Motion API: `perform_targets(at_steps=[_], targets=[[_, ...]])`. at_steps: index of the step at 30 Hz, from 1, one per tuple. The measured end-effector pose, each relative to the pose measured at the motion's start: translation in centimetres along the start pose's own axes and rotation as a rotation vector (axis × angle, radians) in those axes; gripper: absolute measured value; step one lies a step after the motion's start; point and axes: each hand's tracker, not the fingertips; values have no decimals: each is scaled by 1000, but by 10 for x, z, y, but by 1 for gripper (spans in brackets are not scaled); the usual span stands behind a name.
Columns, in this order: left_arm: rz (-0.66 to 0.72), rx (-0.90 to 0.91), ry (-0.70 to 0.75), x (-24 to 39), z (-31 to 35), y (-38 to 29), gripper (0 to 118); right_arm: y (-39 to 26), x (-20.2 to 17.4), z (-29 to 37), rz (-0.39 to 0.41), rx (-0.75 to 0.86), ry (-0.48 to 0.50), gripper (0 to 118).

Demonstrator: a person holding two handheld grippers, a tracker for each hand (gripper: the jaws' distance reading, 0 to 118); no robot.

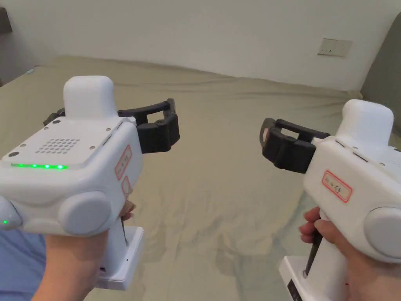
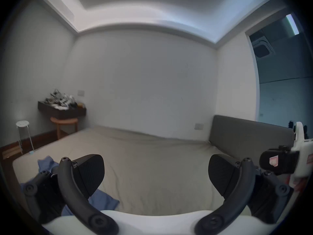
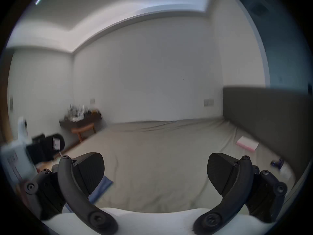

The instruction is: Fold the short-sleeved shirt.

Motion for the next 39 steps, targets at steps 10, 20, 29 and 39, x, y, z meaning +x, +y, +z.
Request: perform_targets(at_steps=[10,20,29,39], targets=[[-311,70,48,34,9,-10,118,-16,-32,11,382,161,-204,118],[-298,72,41,36,15,-1,118,-16,-34,12,424,137,-211,118],[-326,40,46,38,8,-2,0,-16,-35,16,419,149,-209,1],[-298,20,10,40,5,-5,0,-15,-23,20,399,130,-189,1]])
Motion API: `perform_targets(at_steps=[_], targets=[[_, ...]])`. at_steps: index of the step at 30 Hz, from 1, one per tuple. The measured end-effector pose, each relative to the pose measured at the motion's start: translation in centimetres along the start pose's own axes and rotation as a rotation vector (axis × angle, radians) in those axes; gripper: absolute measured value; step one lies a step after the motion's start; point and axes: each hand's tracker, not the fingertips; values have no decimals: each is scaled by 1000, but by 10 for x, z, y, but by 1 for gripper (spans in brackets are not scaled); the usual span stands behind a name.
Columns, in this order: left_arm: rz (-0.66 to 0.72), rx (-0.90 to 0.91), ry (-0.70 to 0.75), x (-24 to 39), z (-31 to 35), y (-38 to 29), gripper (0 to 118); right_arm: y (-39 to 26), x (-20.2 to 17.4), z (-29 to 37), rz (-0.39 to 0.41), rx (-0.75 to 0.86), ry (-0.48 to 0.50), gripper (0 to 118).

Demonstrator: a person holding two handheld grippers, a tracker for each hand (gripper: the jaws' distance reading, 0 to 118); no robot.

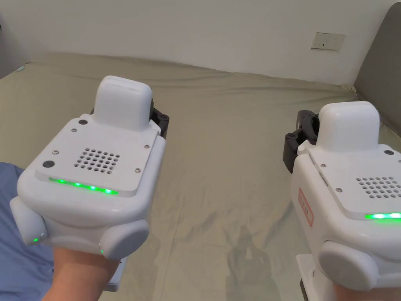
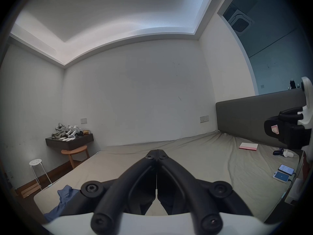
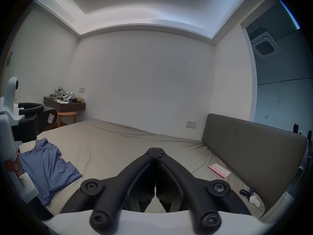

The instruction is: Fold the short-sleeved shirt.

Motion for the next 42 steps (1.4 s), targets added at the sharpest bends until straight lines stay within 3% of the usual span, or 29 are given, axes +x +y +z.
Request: perform_targets(at_steps=[16,29,35,42], targets=[[-54,-12,100,-35,21,6,0,9,-33,-6,9,29,89,1],[-93,-53,403,-130,82,2,0,17,-140,-14,-21,51,375,1],[-66,-89,493,-169,109,-4,0,23,-189,-16,-5,77,487,1],[-51,-113,550,-188,121,-16,0,24,-220,-11,8,90,569,1]])
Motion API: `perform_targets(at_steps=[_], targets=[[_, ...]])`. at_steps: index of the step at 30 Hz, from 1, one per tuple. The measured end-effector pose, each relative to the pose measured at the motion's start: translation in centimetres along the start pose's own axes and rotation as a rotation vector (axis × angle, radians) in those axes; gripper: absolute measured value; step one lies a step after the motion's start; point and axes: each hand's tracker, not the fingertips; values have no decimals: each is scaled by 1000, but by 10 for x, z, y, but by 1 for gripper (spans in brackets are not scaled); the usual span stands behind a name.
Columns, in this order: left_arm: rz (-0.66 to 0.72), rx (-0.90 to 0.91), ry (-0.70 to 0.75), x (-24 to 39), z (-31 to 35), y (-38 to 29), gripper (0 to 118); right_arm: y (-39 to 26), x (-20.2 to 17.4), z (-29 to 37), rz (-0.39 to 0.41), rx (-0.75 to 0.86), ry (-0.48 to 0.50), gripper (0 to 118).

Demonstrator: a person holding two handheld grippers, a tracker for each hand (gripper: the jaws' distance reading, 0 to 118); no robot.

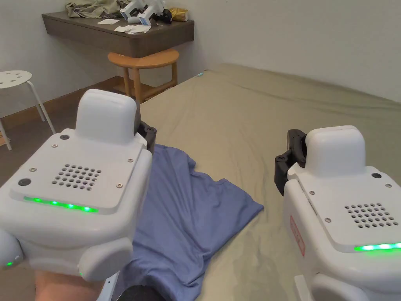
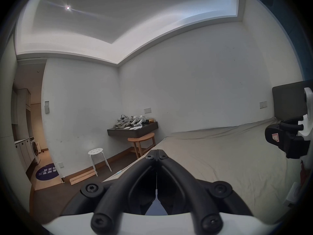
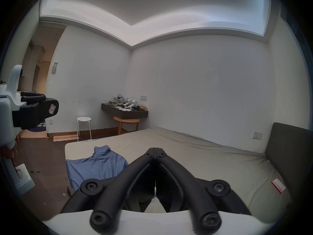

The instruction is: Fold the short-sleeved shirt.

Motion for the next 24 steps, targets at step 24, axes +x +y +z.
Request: perform_targets(at_steps=[24], targets=[[10,-515,-154,31,-196,-158,0,-43,28,-57,52,-173,-61,1]])
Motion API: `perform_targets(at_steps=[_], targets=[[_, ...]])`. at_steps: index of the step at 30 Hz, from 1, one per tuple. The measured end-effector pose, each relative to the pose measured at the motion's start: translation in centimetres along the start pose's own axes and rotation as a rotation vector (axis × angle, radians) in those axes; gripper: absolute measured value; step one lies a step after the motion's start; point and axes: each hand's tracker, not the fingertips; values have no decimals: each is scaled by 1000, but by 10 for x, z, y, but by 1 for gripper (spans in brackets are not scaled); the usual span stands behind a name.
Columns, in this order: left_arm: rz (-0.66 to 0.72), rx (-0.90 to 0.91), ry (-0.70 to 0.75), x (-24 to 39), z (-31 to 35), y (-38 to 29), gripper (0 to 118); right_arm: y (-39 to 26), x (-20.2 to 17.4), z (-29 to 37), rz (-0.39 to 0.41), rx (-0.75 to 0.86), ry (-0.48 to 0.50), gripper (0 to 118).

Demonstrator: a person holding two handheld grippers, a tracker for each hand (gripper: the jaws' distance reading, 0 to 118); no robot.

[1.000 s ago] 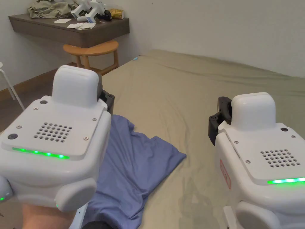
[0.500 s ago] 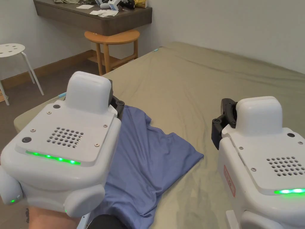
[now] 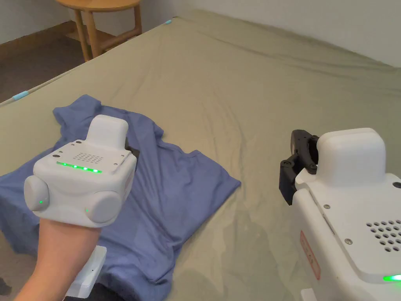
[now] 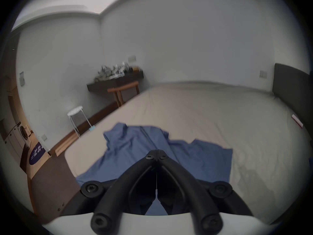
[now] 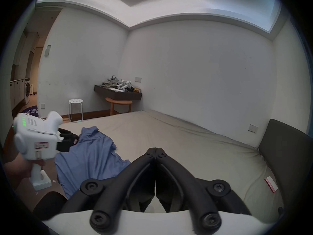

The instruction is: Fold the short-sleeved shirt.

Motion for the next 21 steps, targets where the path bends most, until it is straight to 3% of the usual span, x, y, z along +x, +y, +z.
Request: perform_targets(at_steps=[1,2,3,4,5,6,8,14,16,18,21], targets=[[8,-38,-12,3,-17,-4,0,-3,3,-4,4,-14,-12,1],[17,-82,-22,3,-37,-8,8,-6,7,-8,4,-28,-27,1],[26,-117,-31,4,-54,-12,33,-9,10,-12,3,-40,-35,1],[27,-170,-40,4,-73,-17,85,-12,14,-16,-3,-54,-44,1],[39,-233,-26,4,-94,-25,111,-15,18,-20,-10,-67,-52,1],[45,-268,-35,4,-106,-30,118,-17,21,-23,-16,-80,-59,1],[52,-250,-38,7,-126,-41,116,-23,27,-30,-20,-104,-69,1],[28,-438,-2,8,-186,-71,116,-39,35,-41,-25,-161,-84,1],[133,-404,-45,-2,-184,-66,117,-42,36,-42,-25,-169,-87,1],[108,-398,-47,2,-169,-63,116,-45,38,-43,-26,-175,-91,1],[75,-347,-89,12,-149,-51,78,-48,39,-43,-46,-185,-87,1]])
